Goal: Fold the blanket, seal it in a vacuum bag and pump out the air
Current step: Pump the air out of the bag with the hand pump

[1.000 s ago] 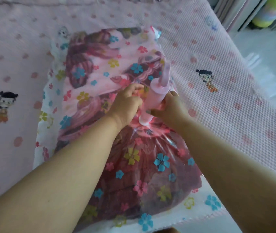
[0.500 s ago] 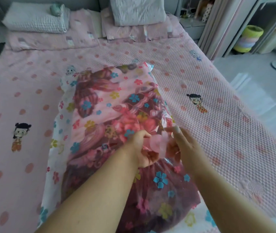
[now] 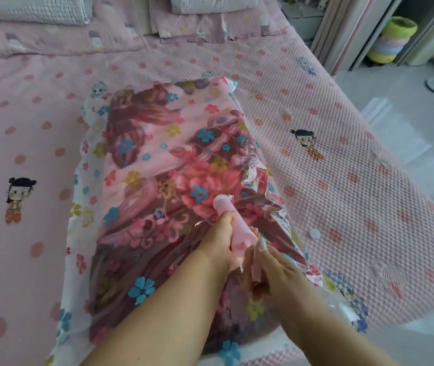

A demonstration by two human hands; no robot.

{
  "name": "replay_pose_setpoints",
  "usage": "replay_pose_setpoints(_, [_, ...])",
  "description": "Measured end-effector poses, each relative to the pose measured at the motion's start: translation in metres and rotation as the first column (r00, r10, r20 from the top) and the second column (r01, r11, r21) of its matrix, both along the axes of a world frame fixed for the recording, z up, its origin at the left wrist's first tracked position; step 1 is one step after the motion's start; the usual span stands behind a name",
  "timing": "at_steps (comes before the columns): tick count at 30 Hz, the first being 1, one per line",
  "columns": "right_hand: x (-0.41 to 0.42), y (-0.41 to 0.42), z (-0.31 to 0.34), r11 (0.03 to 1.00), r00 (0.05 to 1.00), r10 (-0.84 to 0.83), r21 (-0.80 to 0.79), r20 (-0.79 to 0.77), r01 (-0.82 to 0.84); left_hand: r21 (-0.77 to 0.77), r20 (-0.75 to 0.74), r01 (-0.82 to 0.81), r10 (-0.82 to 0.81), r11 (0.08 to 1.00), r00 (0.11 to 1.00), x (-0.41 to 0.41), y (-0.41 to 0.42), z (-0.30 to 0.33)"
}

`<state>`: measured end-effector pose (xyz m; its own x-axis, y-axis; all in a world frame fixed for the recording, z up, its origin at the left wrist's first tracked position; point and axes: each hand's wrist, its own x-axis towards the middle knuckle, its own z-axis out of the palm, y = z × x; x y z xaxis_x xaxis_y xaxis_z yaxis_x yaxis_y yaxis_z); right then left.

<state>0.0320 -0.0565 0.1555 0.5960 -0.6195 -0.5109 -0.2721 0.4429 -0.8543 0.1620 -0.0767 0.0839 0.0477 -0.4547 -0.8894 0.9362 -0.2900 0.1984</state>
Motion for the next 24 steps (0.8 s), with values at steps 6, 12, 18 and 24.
replay_pose_setpoints(6, [-0.020, 0.012, 0.030, 0.992, 0.995, -0.024, 0.125, 0.092, 0.012, 0.006, 0.037, -0.043, 0.043, 0.999, 0.998, 0.002, -0.008, 0.008])
replay_pose_setpoints(12, [0.021, -0.013, 0.015, 0.986, 0.987, -0.125, 0.096, -0.099, 0.134, 0.063, 0.048, 0.021, -0.024, 0.998, 0.999, -0.002, -0.008, 0.015])
replay_pose_setpoints(18, [-0.012, 0.001, 0.024, 0.982, 0.993, -0.089, 0.163, -0.079, 0.101, 0.011, 0.044, -0.065, 0.064, 0.998, 0.997, -0.004, -0.011, 0.018])
replay_pose_setpoints(24, [0.021, -0.014, 0.016, 0.976, 0.979, -0.188, 0.093, -0.084, 0.196, 0.063, 0.031, 0.048, -0.050, 0.997, 0.998, -0.007, -0.009, 0.017])
